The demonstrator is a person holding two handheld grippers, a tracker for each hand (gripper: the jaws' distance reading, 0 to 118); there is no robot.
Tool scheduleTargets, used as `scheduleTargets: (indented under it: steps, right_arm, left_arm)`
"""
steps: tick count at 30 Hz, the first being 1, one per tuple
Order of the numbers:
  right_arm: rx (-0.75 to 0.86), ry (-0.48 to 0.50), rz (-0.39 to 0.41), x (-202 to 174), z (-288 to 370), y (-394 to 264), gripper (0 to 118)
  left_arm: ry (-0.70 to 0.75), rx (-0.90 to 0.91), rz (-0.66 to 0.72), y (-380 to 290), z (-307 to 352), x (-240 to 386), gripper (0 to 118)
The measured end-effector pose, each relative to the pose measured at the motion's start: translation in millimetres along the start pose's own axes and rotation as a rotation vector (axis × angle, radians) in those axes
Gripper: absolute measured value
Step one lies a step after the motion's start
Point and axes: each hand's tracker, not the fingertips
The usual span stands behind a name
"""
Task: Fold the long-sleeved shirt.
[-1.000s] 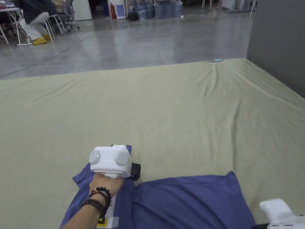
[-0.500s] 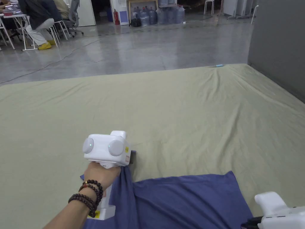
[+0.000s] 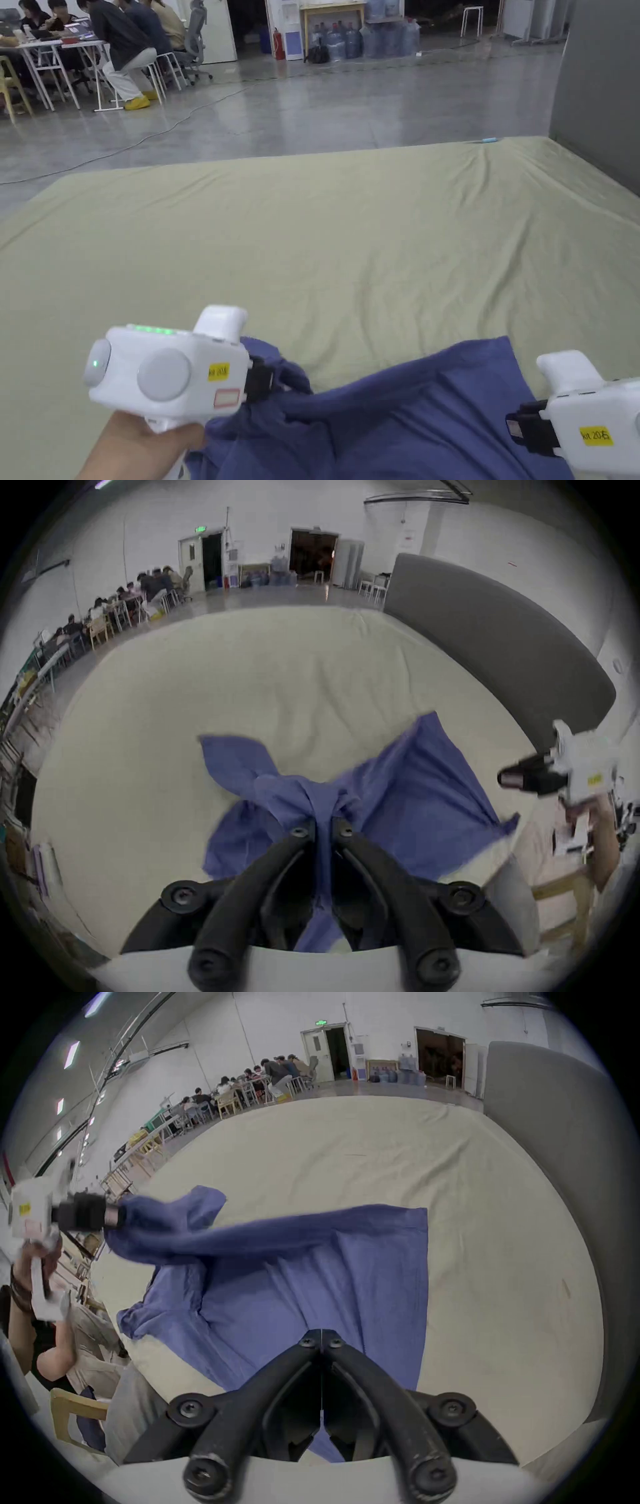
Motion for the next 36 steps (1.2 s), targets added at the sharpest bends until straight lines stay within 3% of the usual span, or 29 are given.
scheduleTargets:
  steps: [8,12,13,15,16,17,19,20,21,22,23,25,31,32,33,34,35,36]
  right_arm:
    - [-0.007,0.021,0.015,-19,2,-11,0]
    - [-0.007,0.024,0.017,-22,4,-11,0]
    - [-0.007,0.021,0.017,-21,4,-11,0]
    - [0.0,0.016,0.014,-19,6,-10,0]
    - [0.007,0.015,0.008,-19,9,-10,0]
    - [0.013,0.017,0.004,-18,11,-10,0]
    - [0.021,0.02,-0.007,-18,18,-11,0]
    - [0.021,0.02,-0.01,-18,18,-12,0]
    - [0.02,0.019,-0.01,-18,18,-13,0]
    - [0.019,0.015,-0.011,-18,16,-15,0]
    - [0.017,0.011,-0.012,-18,15,-17,0]
    - [0.009,0.014,-0.014,-19,14,-19,0]
    - [-0.005,0.019,-0.008,-23,8,-22,0]
    - [-0.006,0.016,-0.008,-23,7,-21,0]
    - [-0.007,0.013,-0.009,-23,7,-21,0]
    - [-0.008,0.012,-0.009,-24,9,-21,0]
    - [-0.011,0.012,-0.009,-24,8,-21,0]
    - [-0.013,0.011,-0.009,-23,7,-21,0]
  left_arm:
    - [0.026,-0.144,-0.01,-80,-60,8,0]
    - [0.012,-0.14,0.019,-80,-62,7,13]
    - [0.016,-0.122,0.027,-78,-56,6,38]
    - [0.029,-0.067,0.017,-72,-36,3,107]
    - [0.033,-0.021,0.015,-69,-24,2,115]
    - [0.032,0.033,0.019,-66,-9,0,115]
    - [0.026,0.122,0.051,-60,18,-11,113]
    - [0.049,0.149,0.095,-57,31,-16,106]
    - [0.062,0.173,0.119,-56,39,-19,69]
    - [0.07,0.213,0.137,-56,47,-24,15]
    - [0.082,0.23,0.142,-53,57,-25,0]
    - [0.137,0.197,0.182,-54,53,-36,0]
    - [0.127,0.147,0.153,-48,16,-51,0]
    - [0.127,0.134,0.155,-47,5,-56,12]
    - [0.131,0.112,0.158,-46,-10,-62,56]
    - [0.138,0.097,0.166,-45,-25,-68,90]
    - [0.179,0.059,0.172,-42,-39,-75,105]
    - [0.216,0.016,0.17,-42,-56,-82,104]
